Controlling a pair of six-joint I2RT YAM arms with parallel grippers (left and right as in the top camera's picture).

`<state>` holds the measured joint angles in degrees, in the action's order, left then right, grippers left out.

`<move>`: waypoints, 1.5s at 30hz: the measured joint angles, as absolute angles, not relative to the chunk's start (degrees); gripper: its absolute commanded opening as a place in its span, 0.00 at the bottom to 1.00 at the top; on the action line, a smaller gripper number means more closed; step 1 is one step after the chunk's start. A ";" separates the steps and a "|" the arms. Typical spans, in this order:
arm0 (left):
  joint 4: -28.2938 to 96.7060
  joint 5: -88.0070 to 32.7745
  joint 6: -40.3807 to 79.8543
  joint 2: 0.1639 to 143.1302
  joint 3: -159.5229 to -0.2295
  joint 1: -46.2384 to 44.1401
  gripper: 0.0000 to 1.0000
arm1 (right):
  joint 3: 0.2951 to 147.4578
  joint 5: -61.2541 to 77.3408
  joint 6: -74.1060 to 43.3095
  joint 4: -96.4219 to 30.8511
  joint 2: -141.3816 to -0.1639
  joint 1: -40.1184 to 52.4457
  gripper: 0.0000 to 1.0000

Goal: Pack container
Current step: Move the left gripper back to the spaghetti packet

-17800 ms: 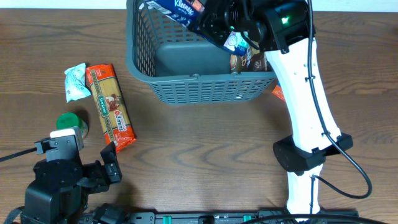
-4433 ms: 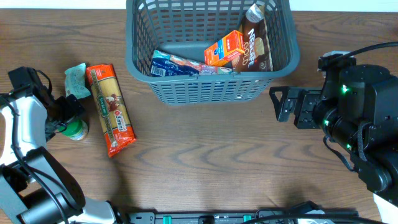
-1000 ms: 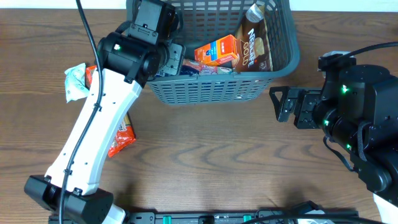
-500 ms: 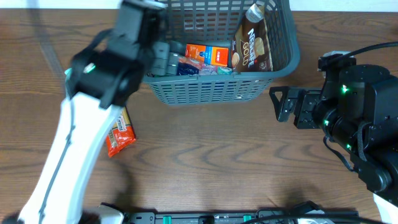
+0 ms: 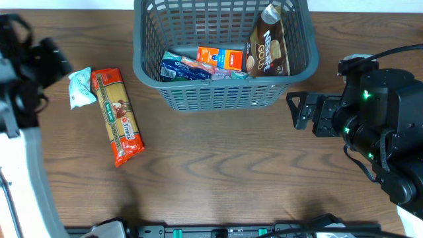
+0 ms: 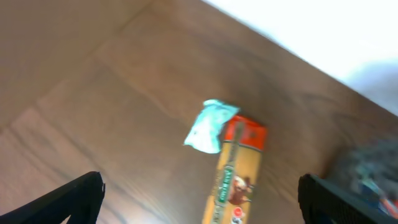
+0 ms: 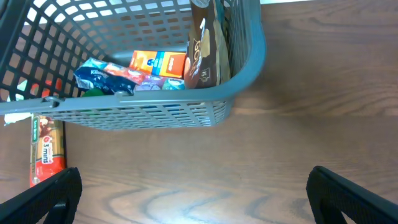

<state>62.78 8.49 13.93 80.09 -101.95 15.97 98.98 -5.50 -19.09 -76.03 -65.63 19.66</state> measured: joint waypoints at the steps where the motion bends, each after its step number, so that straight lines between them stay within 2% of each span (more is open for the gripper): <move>1: 61.82 7.03 13.96 80.88 -99.83 18.44 0.99 | 98.98 -5.52 -19.07 -76.03 -65.63 19.66 0.99; 6: 56.40 1.52 13.93 84.73 -88.44 24.47 0.99 | 98.98 -5.50 -19.09 -76.03 -65.63 19.66 0.99; 14: 46.41 -6.83 11.20 90.80 -74.50 24.69 0.98 | 98.98 -5.52 -19.09 -76.03 -65.63 19.66 0.99; 21: 44.51 -12.60 5.87 92.92 -72.66 24.47 0.99 | 98.98 -5.52 -19.09 -76.01 -65.63 19.66 0.99; 35: 43.16 -15.11 -1.43 102.35 -72.66 16.32 0.99 | 98.98 -5.52 -19.09 -76.03 -65.63 19.66 0.99; 45: 40.69 -6.74 -1.76 106.59 -72.64 8.16 0.99 | 98.98 -5.52 -19.09 -76.03 -65.63 19.66 0.99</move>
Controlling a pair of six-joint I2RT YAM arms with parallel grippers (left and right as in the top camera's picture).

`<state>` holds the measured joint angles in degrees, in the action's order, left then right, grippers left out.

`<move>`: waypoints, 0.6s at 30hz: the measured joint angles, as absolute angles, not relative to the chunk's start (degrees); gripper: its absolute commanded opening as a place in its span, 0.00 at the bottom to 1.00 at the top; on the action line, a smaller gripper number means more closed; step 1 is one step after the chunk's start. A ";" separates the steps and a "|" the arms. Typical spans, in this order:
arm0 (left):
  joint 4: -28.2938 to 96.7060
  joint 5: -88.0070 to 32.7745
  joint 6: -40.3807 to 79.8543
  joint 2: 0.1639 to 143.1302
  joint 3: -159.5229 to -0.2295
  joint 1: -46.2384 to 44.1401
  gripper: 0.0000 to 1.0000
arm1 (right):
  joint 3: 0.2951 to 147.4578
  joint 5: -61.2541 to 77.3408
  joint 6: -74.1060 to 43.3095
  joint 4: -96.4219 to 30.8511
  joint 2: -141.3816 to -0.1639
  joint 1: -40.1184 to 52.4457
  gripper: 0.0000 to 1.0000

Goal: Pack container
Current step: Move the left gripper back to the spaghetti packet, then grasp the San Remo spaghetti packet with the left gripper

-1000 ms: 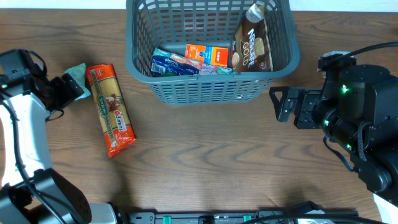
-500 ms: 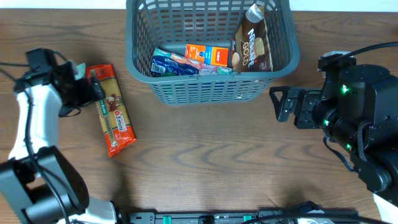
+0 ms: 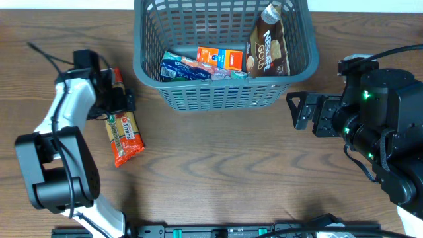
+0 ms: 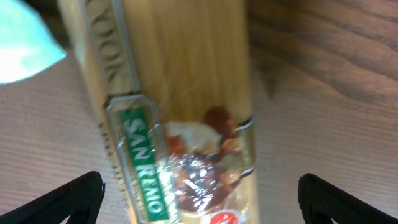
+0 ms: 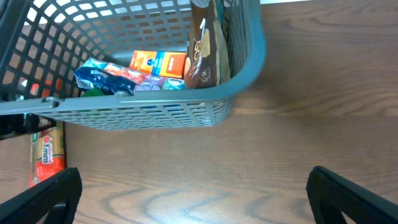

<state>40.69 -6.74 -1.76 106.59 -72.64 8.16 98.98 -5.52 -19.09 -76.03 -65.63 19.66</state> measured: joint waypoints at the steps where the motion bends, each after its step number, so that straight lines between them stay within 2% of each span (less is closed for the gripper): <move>1: 40.32 -5.52 -1.72 106.59 -72.64 7.40 0.99 | 98.98 -5.52 -19.09 -76.03 -65.63 19.66 0.99; 18: 39.44 0.30 0.10 111.28 -72.64 6.11 0.99 | 98.98 -5.52 -19.09 -76.01 -65.63 19.66 0.99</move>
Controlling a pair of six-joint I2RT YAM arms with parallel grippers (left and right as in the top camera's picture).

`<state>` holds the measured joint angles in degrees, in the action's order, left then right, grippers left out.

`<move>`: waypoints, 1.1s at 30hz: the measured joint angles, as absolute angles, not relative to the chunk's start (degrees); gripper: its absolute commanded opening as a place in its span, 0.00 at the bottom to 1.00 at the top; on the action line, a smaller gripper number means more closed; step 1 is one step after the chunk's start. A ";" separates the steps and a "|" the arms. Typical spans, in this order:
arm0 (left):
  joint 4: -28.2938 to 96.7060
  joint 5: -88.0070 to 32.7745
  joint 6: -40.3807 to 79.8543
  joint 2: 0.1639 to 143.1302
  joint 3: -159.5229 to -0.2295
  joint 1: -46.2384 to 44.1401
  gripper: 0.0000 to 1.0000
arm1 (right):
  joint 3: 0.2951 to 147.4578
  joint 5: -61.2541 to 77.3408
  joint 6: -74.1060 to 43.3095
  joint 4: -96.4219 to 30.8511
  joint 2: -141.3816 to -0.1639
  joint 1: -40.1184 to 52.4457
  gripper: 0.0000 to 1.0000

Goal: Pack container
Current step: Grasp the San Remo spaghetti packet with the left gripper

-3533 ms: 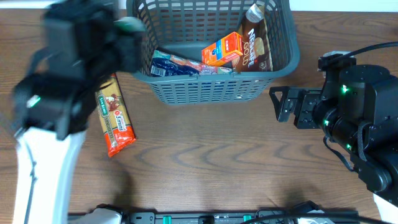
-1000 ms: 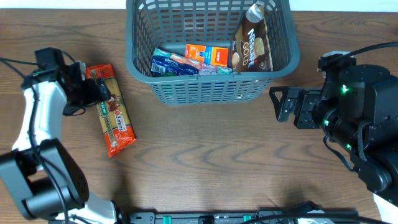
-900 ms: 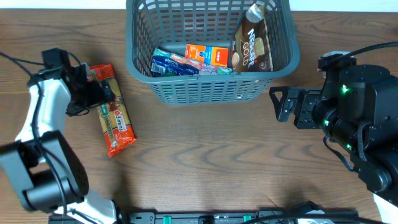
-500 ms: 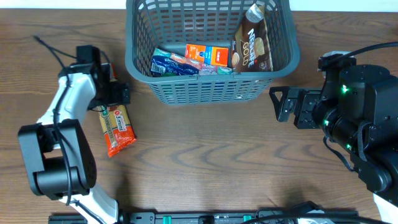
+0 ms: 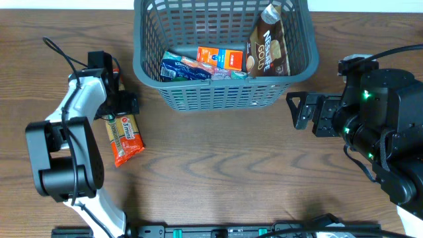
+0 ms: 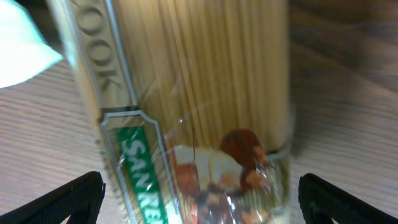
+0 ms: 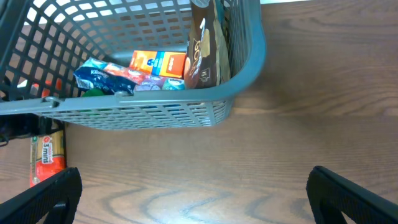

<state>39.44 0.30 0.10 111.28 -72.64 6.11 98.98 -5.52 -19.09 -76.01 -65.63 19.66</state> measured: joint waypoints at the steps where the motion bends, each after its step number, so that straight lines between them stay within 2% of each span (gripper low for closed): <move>1: 39.29 0.32 0.19 111.70 -72.64 6.11 0.99 | 98.98 -5.52 -19.09 -76.03 -65.63 19.66 0.99; 9: 38.63 0.34 0.23 113.03 -72.66 6.11 0.99 | 98.98 -5.52 -19.09 -76.01 -65.63 19.66 0.99; 10: 38.63 0.34 0.23 113.03 -72.66 6.11 0.96 | 98.98 -5.52 -19.09 -76.03 -65.63 19.66 0.99; 14: 38.50 0.34 0.84 113.08 -72.66 6.11 0.73 | 98.98 -5.52 -19.09 -76.03 -65.63 19.66 0.99; 20: 38.48 0.23 1.19 113.14 -72.66 6.09 0.58 | 98.98 -5.52 -19.07 -76.03 -65.63 19.66 0.99; 29: 39.05 0.40 1.50 112.53 -73.17 6.07 0.14 | 98.98 -5.52 -19.09 -76.03 -65.63 19.66 0.99; 33: 39.48 0.45 1.41 111.61 -73.32 6.04 0.06 | 98.98 -5.52 -19.09 -76.03 -65.63 19.66 0.99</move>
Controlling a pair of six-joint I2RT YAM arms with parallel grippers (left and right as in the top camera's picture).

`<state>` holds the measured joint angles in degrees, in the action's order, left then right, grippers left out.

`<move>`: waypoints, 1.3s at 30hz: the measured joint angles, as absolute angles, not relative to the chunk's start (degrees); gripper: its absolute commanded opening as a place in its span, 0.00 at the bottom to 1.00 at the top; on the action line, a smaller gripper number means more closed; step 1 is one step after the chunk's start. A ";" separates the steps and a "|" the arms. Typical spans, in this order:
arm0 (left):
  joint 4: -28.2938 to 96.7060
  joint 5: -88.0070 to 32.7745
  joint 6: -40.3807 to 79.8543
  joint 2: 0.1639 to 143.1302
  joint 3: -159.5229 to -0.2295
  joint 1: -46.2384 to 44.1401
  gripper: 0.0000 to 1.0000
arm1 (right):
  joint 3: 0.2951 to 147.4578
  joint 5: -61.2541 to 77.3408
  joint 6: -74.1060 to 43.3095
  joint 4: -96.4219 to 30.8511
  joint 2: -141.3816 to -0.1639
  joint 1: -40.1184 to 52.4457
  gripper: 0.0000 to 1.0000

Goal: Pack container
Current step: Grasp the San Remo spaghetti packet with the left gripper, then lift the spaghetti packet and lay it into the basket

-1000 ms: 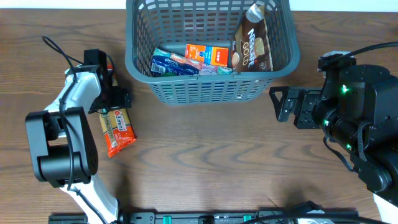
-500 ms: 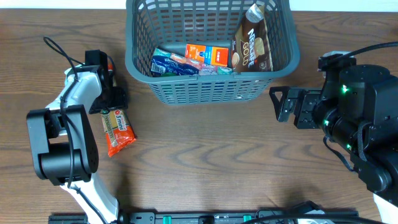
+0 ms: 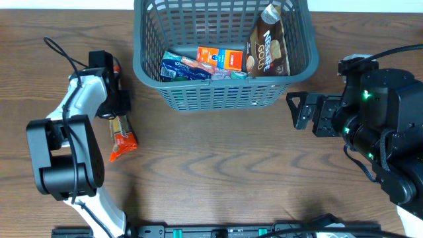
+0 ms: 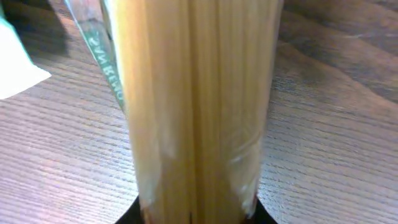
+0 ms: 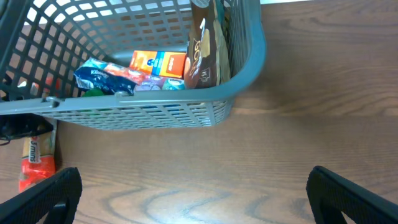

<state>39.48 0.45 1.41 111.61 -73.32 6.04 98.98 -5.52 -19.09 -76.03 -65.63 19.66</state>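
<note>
A long pack of spaghetti (image 3: pixel 121 134) lies left of the grey basket (image 3: pixel 218 99), its red end toward the front. My left gripper (image 3: pixel 114 99) is shut on the pack's far half. In the left wrist view the spaghetti pack (image 4: pixel 196 93) fills the middle, squeezed between the dark fingers (image 4: pixel 132 216) at the bottom edge. A small pale teal packet (image 4: pixel 15 68) lies just beside it. My right gripper (image 3: pixel 303 111) stands open right of the basket, with nothing in it.
The basket holds a Nescafe Gold pouch (image 3: pixel 268 46), an orange box (image 3: pixel 222 58) and a blue packet (image 3: pixel 184 69). In the right wrist view the basket wall (image 5: pixel 155 115) stands ahead over bare wood. The right arm's body (image 3: pixel 383 132) fills the right side.
My left gripper has shut on the spaghetti pack. The pack has turned from label-up to its narrow edge and looks thinner from above. The right arm has not moved.
At first my left arm was at the far left edge, with the spaghetti and teal packet lying free. Then the open gripper was down over the pack's far half, then closer still. Now it grips the pack. The right gripper stayed open beside the basket throughout.
</note>
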 measured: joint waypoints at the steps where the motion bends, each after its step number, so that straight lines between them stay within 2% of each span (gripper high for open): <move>1: 39.48 0.47 1.45 111.61 -73.32 6.07 0.06 | 98.98 -5.52 -19.09 -76.03 -65.63 19.66 0.99; 13: 41.04 0.38 2.07 107.44 -71.85 6.11 0.06 | 98.98 -5.52 -19.09 -76.03 -65.63 19.66 0.99; 26: 39.05 5.41 5.13 76.23 -71.59 6.15 0.06 | 98.98 -5.52 -19.09 -76.03 -65.63 19.66 0.99; 32: 30.74 6.57 -7.79 68.03 -74.02 2.37 0.06 | 98.98 -5.52 -19.09 -76.03 -65.63 19.66 0.99; 39: 17.32 -0.58 -29.76 64.62 -75.26 -6.44 0.06 | 98.98 -5.52 -19.09 -76.03 -65.63 19.66 0.99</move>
